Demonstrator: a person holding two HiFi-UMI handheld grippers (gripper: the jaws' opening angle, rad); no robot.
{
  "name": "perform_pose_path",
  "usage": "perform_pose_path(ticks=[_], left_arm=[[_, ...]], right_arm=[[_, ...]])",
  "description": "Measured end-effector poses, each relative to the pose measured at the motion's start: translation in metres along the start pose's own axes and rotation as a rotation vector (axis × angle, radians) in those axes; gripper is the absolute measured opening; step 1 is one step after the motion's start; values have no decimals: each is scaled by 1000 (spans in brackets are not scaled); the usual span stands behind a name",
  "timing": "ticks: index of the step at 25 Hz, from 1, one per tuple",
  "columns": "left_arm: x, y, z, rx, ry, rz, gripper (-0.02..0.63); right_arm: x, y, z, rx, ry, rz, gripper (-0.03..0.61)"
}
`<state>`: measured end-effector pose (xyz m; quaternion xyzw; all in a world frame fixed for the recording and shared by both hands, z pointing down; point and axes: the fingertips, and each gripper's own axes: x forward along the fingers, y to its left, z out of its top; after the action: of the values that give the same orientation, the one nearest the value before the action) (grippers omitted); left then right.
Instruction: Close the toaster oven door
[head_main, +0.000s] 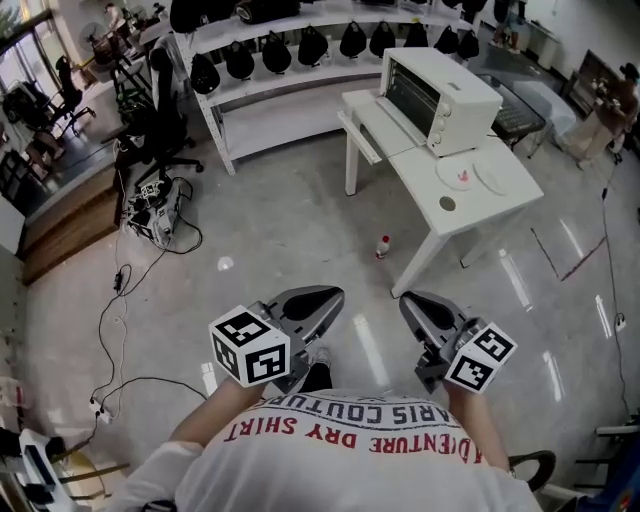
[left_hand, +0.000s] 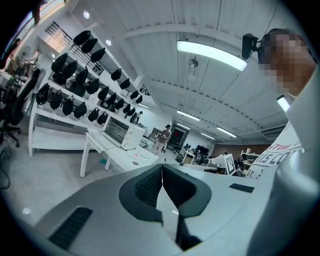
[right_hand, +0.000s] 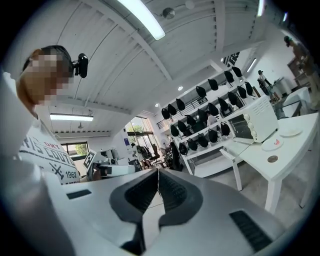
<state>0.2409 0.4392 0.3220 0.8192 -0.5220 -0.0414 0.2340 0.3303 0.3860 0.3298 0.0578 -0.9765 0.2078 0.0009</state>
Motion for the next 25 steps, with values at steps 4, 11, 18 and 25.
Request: perform_pose_path(ticks=[4,11,18,25], left_arm=[[14,47,25,0,16,-7,28],[18,133,71,34,12,16,28],[20,196,89,15,20,27,28],[37,226,99,17,10,43,28]], right_arm=[[44,-27,11,21,24,-22,25],[124,-62,34,11,35,-38,24],[186,-80,38,6,45,-23,25],[207,-109,44,-6,37,-27,25]])
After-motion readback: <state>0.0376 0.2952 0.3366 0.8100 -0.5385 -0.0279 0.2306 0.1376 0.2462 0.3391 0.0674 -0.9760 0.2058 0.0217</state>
